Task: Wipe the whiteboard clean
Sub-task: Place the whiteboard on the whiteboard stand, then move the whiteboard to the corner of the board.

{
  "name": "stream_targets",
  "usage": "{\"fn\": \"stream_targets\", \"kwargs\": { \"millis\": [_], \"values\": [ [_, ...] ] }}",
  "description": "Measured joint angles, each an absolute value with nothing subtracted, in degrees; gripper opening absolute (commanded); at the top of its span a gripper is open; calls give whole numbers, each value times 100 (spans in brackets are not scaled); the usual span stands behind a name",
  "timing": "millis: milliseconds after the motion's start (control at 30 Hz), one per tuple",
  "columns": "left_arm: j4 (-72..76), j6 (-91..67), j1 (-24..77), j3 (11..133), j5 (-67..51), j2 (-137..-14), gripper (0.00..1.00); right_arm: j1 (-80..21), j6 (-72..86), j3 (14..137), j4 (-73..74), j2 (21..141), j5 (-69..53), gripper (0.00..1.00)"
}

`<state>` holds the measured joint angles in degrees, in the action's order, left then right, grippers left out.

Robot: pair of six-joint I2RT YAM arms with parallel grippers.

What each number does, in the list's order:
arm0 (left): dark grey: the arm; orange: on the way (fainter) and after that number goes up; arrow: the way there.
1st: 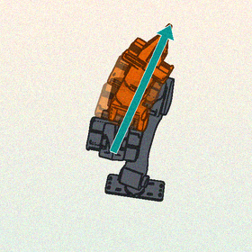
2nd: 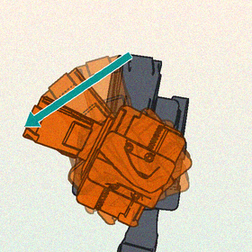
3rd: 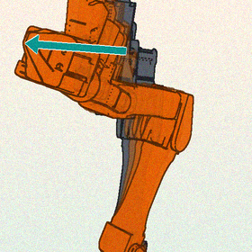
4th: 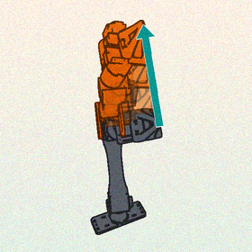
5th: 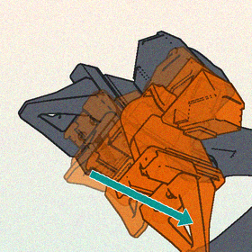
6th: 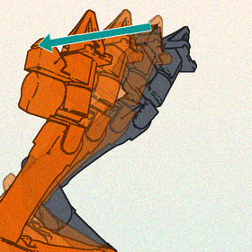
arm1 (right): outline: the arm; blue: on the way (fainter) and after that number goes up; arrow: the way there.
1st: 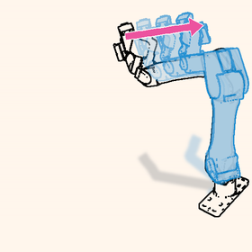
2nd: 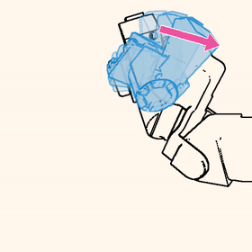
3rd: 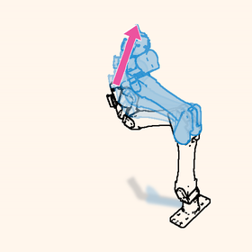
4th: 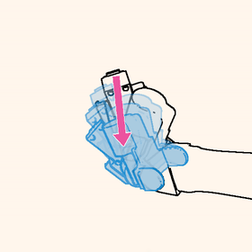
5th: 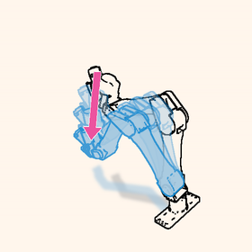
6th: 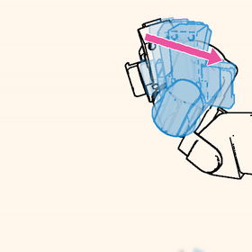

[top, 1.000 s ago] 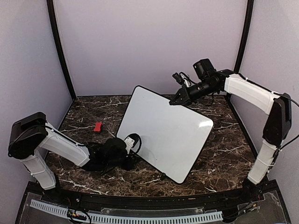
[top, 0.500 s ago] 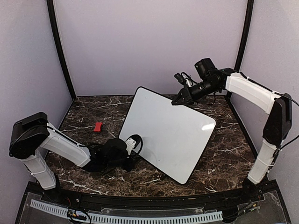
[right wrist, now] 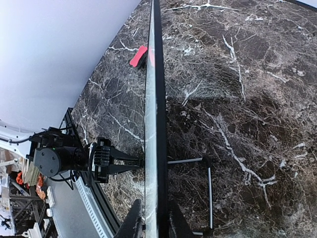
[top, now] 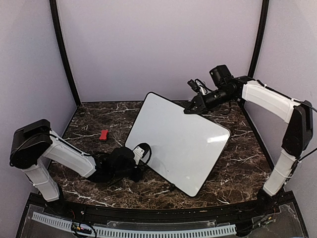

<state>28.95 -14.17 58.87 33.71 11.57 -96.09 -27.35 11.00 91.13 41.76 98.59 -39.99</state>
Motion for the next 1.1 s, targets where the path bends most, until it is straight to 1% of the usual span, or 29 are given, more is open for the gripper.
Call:
{"fn": "stream_targets", "kwargs": {
  "millis": [67,133,200,267,467,633,767,900,1000,1100],
  "values": [
    [2895,-1422,5887,3371,1162,-9612,7,-2735,1090,9008,4097,9773,-4012,20],
    [2895,-1431,5887,3371,1162,-9612,4,-2735,1066,8910,4023,9708,-4023,24],
    [2895,-1435,5887,3371,1164,-9612,1,-2735,1076,8864,3994,9684,-4027,32],
    [2895,-1439,5887,3371,1166,-9612,0,-2735,1061,8860,3983,9682,-4032,37],
    [2895,-1472,5887,3371,1179,-9612,0,-2735,1020,8941,4040,9682,-3909,42],
    [2893,-1498,5887,3371,1186,-9612,0,-2696,1055,9415,4099,9682,-3581,47],
    [2888,-1544,5894,3376,1210,-9614,0,-2598,1092,9688,4174,9638,-3072,50],
    [2786,-1621,5909,3476,1295,-9657,0,-2421,1179,9697,4298,9338,-2222,52],
    [2620,-1769,5909,3741,1431,-9821,0,-2329,1297,9618,4241,8936,-1498,53],
    [2399,-1975,5876,4189,1640,-10125,0,-2281,1474,9185,3997,8232,-843,56]
  ]
}}
